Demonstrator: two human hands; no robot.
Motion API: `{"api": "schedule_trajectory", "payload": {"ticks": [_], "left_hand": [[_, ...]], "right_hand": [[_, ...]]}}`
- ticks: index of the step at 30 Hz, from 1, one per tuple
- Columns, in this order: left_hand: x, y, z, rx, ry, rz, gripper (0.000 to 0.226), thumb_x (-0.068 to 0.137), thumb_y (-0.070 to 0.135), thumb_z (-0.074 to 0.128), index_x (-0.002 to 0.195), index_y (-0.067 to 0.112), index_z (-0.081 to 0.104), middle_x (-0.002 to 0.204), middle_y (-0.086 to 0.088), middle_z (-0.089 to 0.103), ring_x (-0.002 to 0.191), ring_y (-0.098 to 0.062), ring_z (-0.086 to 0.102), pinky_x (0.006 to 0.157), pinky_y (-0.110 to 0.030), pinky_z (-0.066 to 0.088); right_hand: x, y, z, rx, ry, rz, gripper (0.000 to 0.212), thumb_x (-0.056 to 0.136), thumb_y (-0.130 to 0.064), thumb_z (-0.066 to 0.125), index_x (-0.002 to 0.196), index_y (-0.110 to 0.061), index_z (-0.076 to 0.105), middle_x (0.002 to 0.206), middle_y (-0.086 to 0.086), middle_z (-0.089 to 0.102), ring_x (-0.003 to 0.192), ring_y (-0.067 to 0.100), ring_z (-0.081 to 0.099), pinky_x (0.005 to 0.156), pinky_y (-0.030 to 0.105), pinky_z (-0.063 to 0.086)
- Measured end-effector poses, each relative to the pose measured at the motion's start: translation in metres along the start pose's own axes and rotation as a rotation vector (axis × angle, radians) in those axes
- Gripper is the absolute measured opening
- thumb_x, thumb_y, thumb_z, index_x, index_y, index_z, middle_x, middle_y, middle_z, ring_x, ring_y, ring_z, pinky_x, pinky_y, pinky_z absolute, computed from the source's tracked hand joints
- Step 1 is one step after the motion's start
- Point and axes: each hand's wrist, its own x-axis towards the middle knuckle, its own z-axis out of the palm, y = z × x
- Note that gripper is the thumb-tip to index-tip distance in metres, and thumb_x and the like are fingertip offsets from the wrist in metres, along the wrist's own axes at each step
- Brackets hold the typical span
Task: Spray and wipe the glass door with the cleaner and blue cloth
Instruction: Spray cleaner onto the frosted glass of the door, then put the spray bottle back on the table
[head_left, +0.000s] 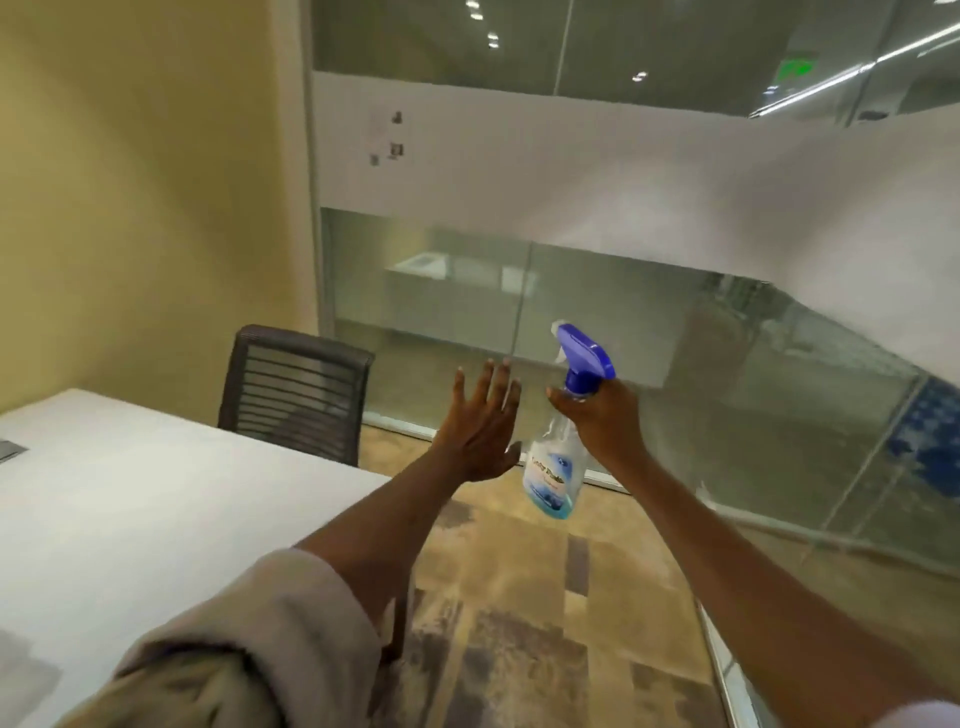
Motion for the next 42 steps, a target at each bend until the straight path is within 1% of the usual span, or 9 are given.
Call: {"api": "schedule_trajectory", "payload": {"ticks": [2, 4, 7, 10, 14, 18, 22, 32, 42], "left_hand": [[-0.014, -0.038, 0.011, 0.053, -0.048, -0.099, 0.087, 0.082, 0.058, 0.028, 0.149, 0.004, 0.022, 0.159, -0.028, 0.014, 0.145, -0.045, 0.017, 0.111, -0.07, 0.018], [-0.032, -0.073, 0.024, 0.099, -0.098, -0.213, 0.086, 0.083, 0.058, 0.035, 0.149, 0.005, 0.023, 0.159, -0.026, 0.014, 0.146, -0.044, 0.016, 0.111, -0.07, 0.018], [-0.066, -0.122, 0.038, 0.126, -0.157, -0.392, 0.087, 0.085, 0.059, 0.043, 0.15, 0.007, 0.017, 0.161, -0.023, 0.011, 0.148, -0.042, 0.011, 0.113, -0.069, 0.016], [-0.109, -0.164, 0.045, 0.155, -0.23, -0.551, 0.085, 0.087, 0.057, 0.043, 0.15, 0.008, 0.014, 0.161, -0.022, 0.009, 0.148, -0.042, 0.008, 0.113, -0.069, 0.012], [-0.17, -0.204, 0.039, 0.229, -0.327, -0.753, 0.084, 0.089, 0.06, 0.038, 0.151, 0.01, 0.012, 0.162, -0.021, 0.004, 0.149, -0.042, 0.004, 0.113, -0.067, 0.005], [-0.228, -0.24, 0.022, 0.299, -0.365, -0.916, 0.081, 0.09, 0.056, 0.035, 0.15, 0.005, 0.014, 0.161, -0.025, 0.006, 0.148, -0.043, 0.008, 0.113, -0.068, 0.011], [-0.286, -0.275, 0.009, 0.346, -0.414, -1.028, 0.081, 0.091, 0.056, 0.032, 0.151, 0.005, 0.011, 0.161, -0.024, 0.005, 0.148, -0.043, 0.006, 0.113, -0.067, 0.009], [-0.421, -0.342, 0.035, 0.321, -0.564, -1.213, 0.082, 0.089, 0.058, 0.029, 0.151, 0.006, 0.014, 0.162, -0.023, 0.007, 0.148, -0.043, 0.008, 0.113, -0.067, 0.012], [-0.509, -0.358, 0.111, 0.254, -0.684, -1.354, 0.083, 0.094, 0.057, 0.025, 0.153, 0.003, 0.002, 0.161, -0.024, -0.002, 0.148, -0.044, 0.001, 0.116, -0.064, 0.009]], "right_hand": [[0.019, -0.006, 0.044, 0.052, -0.057, -0.05, 0.03, 0.08, -0.022, 0.077, 0.081, 0.001, 0.059, 0.067, 0.017, 0.064, 0.06, 0.03, 0.06, 0.063, 0.038, 0.052], [0.036, -0.014, 0.089, 0.095, -0.102, -0.101, 0.031, 0.08, -0.023, 0.077, 0.076, 0.001, 0.058, 0.062, 0.016, 0.062, 0.056, 0.027, 0.056, 0.062, 0.039, 0.05], [0.054, -0.033, 0.152, 0.202, -0.204, -0.161, 0.033, 0.08, -0.027, 0.077, 0.07, -0.009, 0.052, 0.058, 0.007, 0.056, 0.053, 0.022, 0.052, 0.057, 0.028, 0.044], [0.06, -0.059, 0.209, 0.305, -0.338, -0.261, 0.028, 0.081, -0.029, 0.076, 0.078, -0.01, 0.055, 0.064, 0.002, 0.058, 0.056, 0.015, 0.054, 0.057, 0.019, 0.042], [0.047, -0.095, 0.279, 0.438, -0.476, -0.265, 0.026, 0.082, -0.029, 0.075, 0.075, -0.017, 0.053, 0.065, 0.002, 0.06, 0.059, 0.016, 0.057, 0.064, 0.022, 0.046], [0.018, -0.137, 0.349, 0.526, -0.65, -0.184, 0.022, 0.085, -0.036, 0.07, 0.081, -0.02, 0.056, 0.063, -0.007, 0.056, 0.059, 0.008, 0.056, 0.06, 0.022, 0.046], [-0.015, -0.178, 0.41, 0.666, -0.769, -0.132, 0.026, 0.082, -0.031, 0.074, 0.092, -0.01, 0.062, 0.075, 0.002, 0.062, 0.07, 0.02, 0.062, 0.066, 0.027, 0.05], [-0.098, -0.244, 0.554, 0.698, -0.897, -0.091, 0.023, 0.079, -0.029, 0.077, 0.09, -0.019, 0.059, 0.072, -0.011, 0.058, 0.063, 0.002, 0.056, 0.052, 0.006, 0.038], [-0.156, -0.227, 0.658, 0.662, -0.908, 0.145, 0.021, 0.079, -0.026, 0.075, 0.085, -0.014, 0.059, 0.08, 0.005, 0.064, 0.072, 0.02, 0.06, 0.068, 0.029, 0.049]]}}
